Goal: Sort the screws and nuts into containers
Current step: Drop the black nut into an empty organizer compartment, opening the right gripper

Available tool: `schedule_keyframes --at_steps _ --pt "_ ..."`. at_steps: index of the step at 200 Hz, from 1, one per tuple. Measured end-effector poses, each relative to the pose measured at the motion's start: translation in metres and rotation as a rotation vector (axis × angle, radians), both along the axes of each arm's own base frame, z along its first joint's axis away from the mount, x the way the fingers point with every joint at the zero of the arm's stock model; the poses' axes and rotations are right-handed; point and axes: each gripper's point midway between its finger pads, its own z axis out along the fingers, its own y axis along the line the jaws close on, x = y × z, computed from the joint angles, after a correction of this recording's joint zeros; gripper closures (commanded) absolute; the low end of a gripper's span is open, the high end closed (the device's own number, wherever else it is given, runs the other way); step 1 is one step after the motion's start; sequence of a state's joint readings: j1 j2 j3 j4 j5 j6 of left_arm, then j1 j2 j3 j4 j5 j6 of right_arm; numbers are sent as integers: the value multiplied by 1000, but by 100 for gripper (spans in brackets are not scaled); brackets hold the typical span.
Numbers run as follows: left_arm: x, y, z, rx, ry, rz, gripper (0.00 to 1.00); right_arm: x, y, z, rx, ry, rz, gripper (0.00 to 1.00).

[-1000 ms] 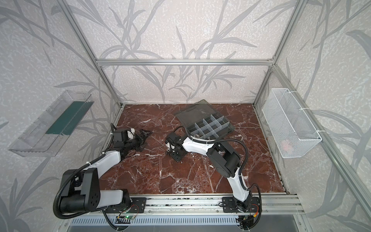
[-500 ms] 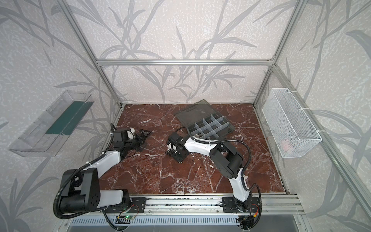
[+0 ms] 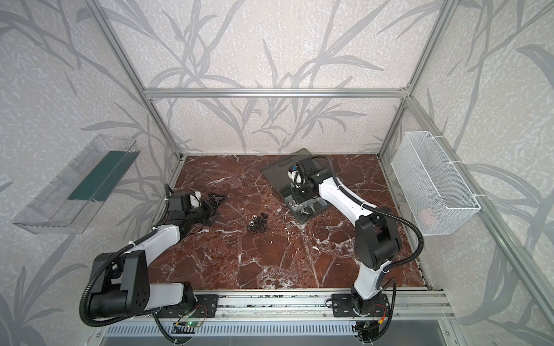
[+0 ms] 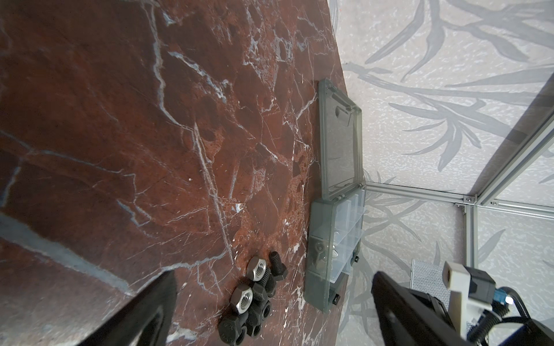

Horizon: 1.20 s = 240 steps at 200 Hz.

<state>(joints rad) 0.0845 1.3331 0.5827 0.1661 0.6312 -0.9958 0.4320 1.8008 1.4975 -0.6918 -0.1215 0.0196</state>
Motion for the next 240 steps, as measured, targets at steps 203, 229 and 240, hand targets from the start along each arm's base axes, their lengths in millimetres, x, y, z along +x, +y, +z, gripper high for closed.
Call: schedule_keyframes --at_steps 203,229,240 --pt "0 0 0 1 -1 1 1 52 -47 -67 -186 151 -196 70" --pt "0 0 0 0 -1 1 1 53 -47 -66 -184 148 -196 55" --pt "0 0 0 0 -1 1 1 53 -47 -64 -181 144 -194 48"
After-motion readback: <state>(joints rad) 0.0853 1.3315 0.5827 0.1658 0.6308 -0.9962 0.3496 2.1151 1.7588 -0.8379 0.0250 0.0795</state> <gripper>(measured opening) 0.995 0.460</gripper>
